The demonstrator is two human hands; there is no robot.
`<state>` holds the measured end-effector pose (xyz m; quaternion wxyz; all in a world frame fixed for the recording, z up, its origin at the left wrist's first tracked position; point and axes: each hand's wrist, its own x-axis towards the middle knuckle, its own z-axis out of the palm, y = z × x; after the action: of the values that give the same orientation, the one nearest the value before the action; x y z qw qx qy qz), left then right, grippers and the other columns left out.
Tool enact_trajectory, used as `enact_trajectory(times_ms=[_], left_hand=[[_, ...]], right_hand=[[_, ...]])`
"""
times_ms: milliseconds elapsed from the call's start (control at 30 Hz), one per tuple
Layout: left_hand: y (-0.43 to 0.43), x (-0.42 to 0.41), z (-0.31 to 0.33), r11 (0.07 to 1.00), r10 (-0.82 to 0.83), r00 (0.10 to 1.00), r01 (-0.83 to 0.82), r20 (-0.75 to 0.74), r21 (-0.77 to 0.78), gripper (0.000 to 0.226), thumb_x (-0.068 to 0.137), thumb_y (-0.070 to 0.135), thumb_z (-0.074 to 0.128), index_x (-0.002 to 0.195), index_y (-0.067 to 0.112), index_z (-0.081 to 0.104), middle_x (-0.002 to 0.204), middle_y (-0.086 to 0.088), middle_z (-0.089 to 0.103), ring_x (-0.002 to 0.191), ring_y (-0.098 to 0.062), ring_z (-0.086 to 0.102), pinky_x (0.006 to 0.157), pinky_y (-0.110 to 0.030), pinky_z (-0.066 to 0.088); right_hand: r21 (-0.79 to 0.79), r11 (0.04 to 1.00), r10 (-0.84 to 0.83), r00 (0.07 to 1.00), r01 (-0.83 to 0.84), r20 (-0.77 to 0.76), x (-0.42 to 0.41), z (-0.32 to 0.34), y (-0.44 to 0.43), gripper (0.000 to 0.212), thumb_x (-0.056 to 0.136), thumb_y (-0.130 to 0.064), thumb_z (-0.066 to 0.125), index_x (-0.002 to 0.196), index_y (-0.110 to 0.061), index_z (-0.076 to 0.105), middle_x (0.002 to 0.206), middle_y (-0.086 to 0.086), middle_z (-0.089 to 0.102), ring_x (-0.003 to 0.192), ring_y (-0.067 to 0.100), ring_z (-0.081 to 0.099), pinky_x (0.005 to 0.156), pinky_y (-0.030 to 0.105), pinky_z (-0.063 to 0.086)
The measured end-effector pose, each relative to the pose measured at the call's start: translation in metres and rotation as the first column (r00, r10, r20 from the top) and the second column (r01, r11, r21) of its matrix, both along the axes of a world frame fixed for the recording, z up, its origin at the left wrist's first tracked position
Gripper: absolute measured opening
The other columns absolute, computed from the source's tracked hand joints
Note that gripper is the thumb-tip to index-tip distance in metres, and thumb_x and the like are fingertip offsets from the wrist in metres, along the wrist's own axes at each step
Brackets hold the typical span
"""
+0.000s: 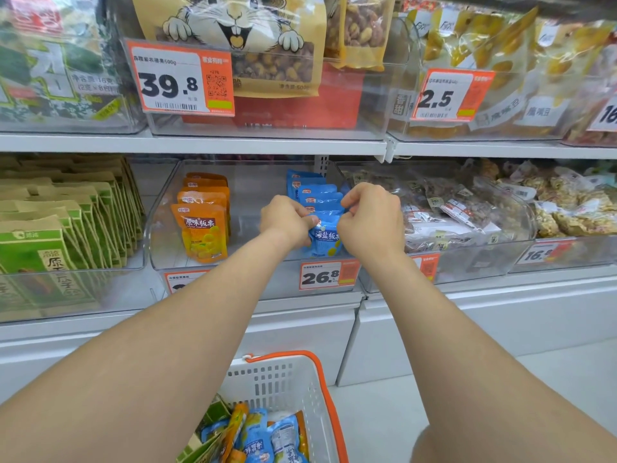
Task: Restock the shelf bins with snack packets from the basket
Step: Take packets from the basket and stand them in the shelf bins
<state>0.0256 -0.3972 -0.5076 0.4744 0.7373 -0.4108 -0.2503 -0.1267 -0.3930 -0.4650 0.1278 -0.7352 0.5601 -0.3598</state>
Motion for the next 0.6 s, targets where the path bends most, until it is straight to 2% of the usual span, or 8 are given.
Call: enact_trajectory(times_ms=[100, 233, 500, 600], left_hand=[[0.000, -0.003, -0.004, 1.000, 0.009, 0.995, -0.009, -0.104, 0.001, 0.010, 0.091, 0.016, 0.083, 0.085, 0.011, 0.076, 0.093, -0.005, 0.075, 0.069, -0.024, 0.078, 0.074, -0.039, 0.067], [-0.001, -0.005, -0.007, 1.000, 0.022, 0.988, -0.024, -0.150, -0.009, 0.012, 0.090, 0.014, 0.082, 0.086, 0.011, 0.072, 0.101, -0.010, 0.073, 0.074, -0.028, 0.078, 0.072, -0.042, 0.067], [0.004, -0.003, 0.000, 0.999, 0.032, 0.998, -0.032, -0.053, 0.003, 0.022, 0.090, 0.024, 0.084, 0.093, 0.015, 0.064, 0.105, -0.009, 0.071, 0.069, -0.026, 0.078, 0.062, -0.041, 0.066], [0.006, -0.001, 0.003, 0.999, 0.046, 0.999, -0.046, 0.011, -0.004, 0.033, 0.085, 0.032, 0.088, 0.094, 0.021, 0.059, 0.109, -0.007, 0.070, 0.086, -0.027, 0.076, 0.073, -0.046, 0.066]], right_hand=[[0.004, 1.000, 0.002, 1.000, -0.002, -0.002, 0.001, -0.002, -0.002, 0.034, 0.079, -0.002, 0.060, 0.103, -0.024, 0.071, 0.104, 0.003, 0.071, 0.093, 0.027, 0.067, 0.078, 0.041, 0.059], [0.000, 1.000, 0.006, 1.000, -0.006, -0.012, 0.001, -0.002, -0.006, 0.035, 0.079, -0.002, 0.061, 0.105, -0.022, 0.073, 0.105, 0.004, 0.072, 0.094, 0.028, 0.067, 0.080, 0.040, 0.059], [-0.014, 1.000, 0.026, 0.999, -0.027, -0.041, 0.003, -0.004, -0.006, 0.036, 0.079, 0.001, 0.062, 0.106, -0.019, 0.075, 0.102, 0.003, 0.073, 0.096, 0.027, 0.067, 0.081, 0.041, 0.059], [-0.022, 0.999, 0.031, 0.998, -0.032, -0.061, 0.004, -0.004, -0.006, 0.036, 0.080, 0.002, 0.062, 0.106, -0.019, 0.075, 0.102, 0.003, 0.073, 0.097, 0.027, 0.067, 0.081, 0.041, 0.059]])
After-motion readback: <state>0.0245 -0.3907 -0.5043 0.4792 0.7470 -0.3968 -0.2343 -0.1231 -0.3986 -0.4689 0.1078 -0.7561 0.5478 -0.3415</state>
